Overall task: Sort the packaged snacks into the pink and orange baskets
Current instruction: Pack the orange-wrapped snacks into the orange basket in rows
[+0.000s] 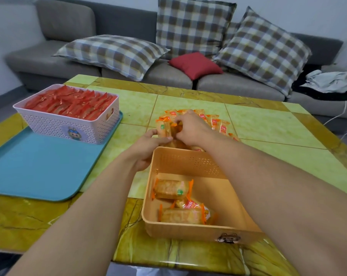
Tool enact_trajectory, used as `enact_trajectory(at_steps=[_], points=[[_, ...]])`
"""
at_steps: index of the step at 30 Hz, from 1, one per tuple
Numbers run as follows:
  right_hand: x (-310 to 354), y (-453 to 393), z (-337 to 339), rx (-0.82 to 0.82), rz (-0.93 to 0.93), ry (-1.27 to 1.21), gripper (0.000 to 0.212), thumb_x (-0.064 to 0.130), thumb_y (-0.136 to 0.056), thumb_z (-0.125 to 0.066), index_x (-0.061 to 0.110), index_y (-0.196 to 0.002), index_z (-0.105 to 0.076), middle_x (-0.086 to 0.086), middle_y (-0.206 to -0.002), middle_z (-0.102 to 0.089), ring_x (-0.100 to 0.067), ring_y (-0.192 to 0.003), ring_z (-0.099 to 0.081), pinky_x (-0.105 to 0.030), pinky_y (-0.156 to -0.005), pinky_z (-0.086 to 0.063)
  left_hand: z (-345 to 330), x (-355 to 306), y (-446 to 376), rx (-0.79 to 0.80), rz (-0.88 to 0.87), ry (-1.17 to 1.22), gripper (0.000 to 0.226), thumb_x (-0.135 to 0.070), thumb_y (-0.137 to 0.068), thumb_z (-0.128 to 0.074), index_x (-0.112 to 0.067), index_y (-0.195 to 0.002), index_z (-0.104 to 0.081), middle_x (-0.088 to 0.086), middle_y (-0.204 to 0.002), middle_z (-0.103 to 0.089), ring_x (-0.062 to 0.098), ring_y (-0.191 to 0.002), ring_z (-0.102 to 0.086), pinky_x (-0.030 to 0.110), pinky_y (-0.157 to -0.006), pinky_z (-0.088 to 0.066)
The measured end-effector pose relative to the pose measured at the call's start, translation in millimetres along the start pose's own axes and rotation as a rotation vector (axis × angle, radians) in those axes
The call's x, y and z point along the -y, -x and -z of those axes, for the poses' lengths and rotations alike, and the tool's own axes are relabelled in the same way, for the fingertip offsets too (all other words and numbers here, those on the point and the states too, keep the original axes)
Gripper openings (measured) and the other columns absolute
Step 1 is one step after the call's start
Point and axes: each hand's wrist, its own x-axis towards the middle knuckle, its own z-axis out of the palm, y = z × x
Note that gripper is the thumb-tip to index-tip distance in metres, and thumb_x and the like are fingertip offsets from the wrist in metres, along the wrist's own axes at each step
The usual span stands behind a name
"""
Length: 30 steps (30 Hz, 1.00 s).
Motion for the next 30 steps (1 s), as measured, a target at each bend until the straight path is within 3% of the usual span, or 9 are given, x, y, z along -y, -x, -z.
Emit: enact_trajectory(at_steps=[5, 8, 11, 14, 17, 20, 23, 27, 30], points=[[-7.3, 18.5, 37.4, -0.228, -0.060, -0.257, 0.022, 0.036, -0.075, -0.083, 0.028, -0.089, -0.069, -0.006, -0.100, -0.066, -0.018, -0.075, -0.066, -0.022, -0.056, -0.050, 2.3, 5.2, 3.9, -0.062, -0.013, -0.077, 0.042, -0.011, -0.087, -0.076, -0.013, -0.125, -0.059, 0.015, -0.097, -0.075, 0.028, -0.082, -0.070, 0.049, -0.088, -0.055], [-8.3, 52.3, 74.7, -0.241, -0.074, -0.503, 0.020, 0.028, -0.076, -0.083, 0.022, -0.090, -0.070, -0.004, -0.087, -0.075, -0.021, -0.069, -0.075, -0.038, -0.067, -0.061, 4.0, 3.6, 8.5, -0.030, 0.018, -0.130, 0.040, -0.011, -0.087, -0.076, -0.013, -0.123, -0.061, 0.016, -0.101, -0.075, 0.028, -0.087, -0.070, 0.050, -0.092, -0.055], [-11.5, 89.5, 110.8, -0.043, -0.041, -0.722, 0.023, 0.012, -0.081, -0.083, 0.014, -0.101, -0.072, -0.003, -0.098, -0.077, -0.023, -0.082, -0.077, -0.043, -0.075, -0.064, 2.7, -9.4, 9.3, 0.043, 0.076, -0.251, 0.032, -0.013, -0.090, -0.073, -0.009, -0.120, -0.063, 0.019, -0.108, -0.072, 0.027, -0.093, -0.067, 0.051, -0.101, -0.050], [-18.5, 112.3, 131.6, 0.321, -0.003, -0.795, 0.034, 0.003, -0.083, -0.079, 0.005, -0.116, -0.069, -0.009, -0.113, -0.073, -0.027, -0.096, -0.075, -0.041, -0.078, -0.063, 0.6, -27.8, 9.9, 0.069, 0.106, -0.522, 0.023, -0.018, -0.092, -0.071, -0.013, -0.114, -0.066, 0.014, -0.114, -0.072, 0.024, -0.097, -0.066, 0.048, -0.096, -0.053], [-19.0, 124.7, 114.8, 0.622, -0.068, -0.673, 0.037, 0.003, -0.083, -0.079, -0.001, -0.117, -0.064, -0.012, -0.117, -0.071, -0.025, -0.099, -0.073, -0.046, -0.081, -0.062, -6.0, -46.5, 10.8, 0.065, 0.139, -0.741, 0.025, -0.021, -0.093, -0.070, -0.014, -0.116, -0.065, 0.006, -0.108, -0.069, 0.020, -0.095, -0.064, 0.039, -0.079, -0.052], [-18.2, 126.1, 96.8, 0.832, -0.169, -0.445, 0.050, 0.018, -0.082, -0.083, 0.014, -0.129, -0.064, -0.001, -0.127, -0.064, -0.023, -0.115, -0.064, -0.047, -0.083, -0.062, -23.2, -57.6, 7.7, 0.050, 0.153, -0.918, 0.029, -0.029, -0.091, -0.072, -0.015, -0.116, -0.066, 0.005, -0.111, -0.065, 0.022, -0.097, -0.060, 0.042, -0.085, -0.050], [-31.7, 115.0, 107.6, 0.675, -0.193, -0.502, 0.042, 0.041, -0.082, -0.081, 0.027, -0.121, -0.072, 0.004, -0.126, -0.067, -0.024, -0.112, -0.067, -0.043, -0.079, -0.063, -46.6, -60.2, 2.5, 0.044, 0.165, -1.041, 0.039, -0.039, -0.084, -0.078, -0.014, -0.112, -0.067, 0.007, -0.114, -0.065, 0.028, -0.103, -0.061, 0.045, -0.094, -0.053], [-64.5, 79.9, 97.1, 0.116, -0.349, -0.565, 0.037, 0.036, -0.085, -0.080, 0.015, -0.115, -0.073, 0.000, -0.108, -0.070, -0.017, -0.081, -0.067, -0.030, -0.063, -0.057, -67.9, -55.2, -10.9, 0.049, 0.224, -1.189, 0.049, -0.043, -0.089, -0.072, -0.012, -0.125, -0.064, 0.009, -0.129, -0.063, 0.033, -0.117, -0.061, 0.050, -0.101, -0.052], [-83.6, 50.2, 64.1, 0.091, -0.442, -0.321, 0.076, 0.034, -0.079, -0.086, 0.012, -0.144, -0.052, -0.010, -0.132, -0.060, -0.022, -0.097, -0.061, -0.031, -0.076, -0.050, -77.3, -55.6, -16.8, 0.065, 0.288, -1.309, 0.058, -0.043, -0.096, -0.062, -0.008, -0.141, -0.052, 0.013, -0.146, -0.051, 0.035, -0.130, -0.052, 0.048, -0.108, -0.046]])
